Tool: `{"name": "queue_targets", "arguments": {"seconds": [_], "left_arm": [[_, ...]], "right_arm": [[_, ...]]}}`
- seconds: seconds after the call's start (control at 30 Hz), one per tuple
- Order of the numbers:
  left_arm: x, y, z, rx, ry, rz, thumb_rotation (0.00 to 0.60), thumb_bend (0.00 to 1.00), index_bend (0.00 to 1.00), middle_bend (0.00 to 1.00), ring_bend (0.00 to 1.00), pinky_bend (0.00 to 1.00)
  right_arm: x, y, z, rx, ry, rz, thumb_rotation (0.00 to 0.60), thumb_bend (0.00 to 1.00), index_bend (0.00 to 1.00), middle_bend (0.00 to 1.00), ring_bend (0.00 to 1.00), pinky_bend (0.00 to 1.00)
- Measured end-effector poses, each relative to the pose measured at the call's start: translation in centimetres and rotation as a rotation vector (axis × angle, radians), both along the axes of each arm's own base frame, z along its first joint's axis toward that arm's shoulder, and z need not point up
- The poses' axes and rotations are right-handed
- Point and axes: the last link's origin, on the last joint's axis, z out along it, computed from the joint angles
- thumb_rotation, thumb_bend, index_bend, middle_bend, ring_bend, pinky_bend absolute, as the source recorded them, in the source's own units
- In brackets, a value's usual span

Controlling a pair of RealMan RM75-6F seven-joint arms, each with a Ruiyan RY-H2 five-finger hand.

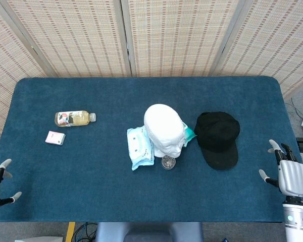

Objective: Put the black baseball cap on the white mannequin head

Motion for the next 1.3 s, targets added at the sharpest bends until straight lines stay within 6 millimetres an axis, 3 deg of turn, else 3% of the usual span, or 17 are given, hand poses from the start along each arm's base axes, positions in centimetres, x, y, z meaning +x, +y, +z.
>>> {"name": "queue_targets", "arguments": {"seconds": [0.47, 0.97, 1.23, 1.3], "left_arm": [[0.04, -0.14, -0.01, 0.002, 0.003, 0.0, 0.6, 0.04, 0.14, 0.42, 0.38, 0.55], [0.45, -0.47, 0.64, 0.024, -0.002, -0.013, 0.6, 0.04, 0.14, 0.42, 0.38, 0.55], [0.23, -0.39, 0.57, 0.023, 0.0, -0.003, 0.6, 0.05, 0.14, 0.42, 0.38, 0.55], [0.27, -0.41, 0.58, 0.024, 0.0, -0.005, 0.6, 0.05, 0.14, 0.42, 0.38, 0.55]], "right_arm": [[0.14, 0.04, -0.2, 0.011, 0.001, 0.003, 0.6, 0.19, 0.13, 0.33, 0.12, 0.32], [0.92, 0.01, -0.54, -0.017, 0.015, 0.056, 0.6, 0.19, 0.35, 0.43, 0.19, 0.35], [0.61, -0.3, -0.52, -0.022, 0.04, 0.059, 0.6, 0.07, 0.4, 0.48, 0.24, 0.4], [0.46, -0.45, -0.42, -0.026, 0.053, 0.061, 0.6, 0.02, 0.44, 0.53, 0.29, 0.46]]}}
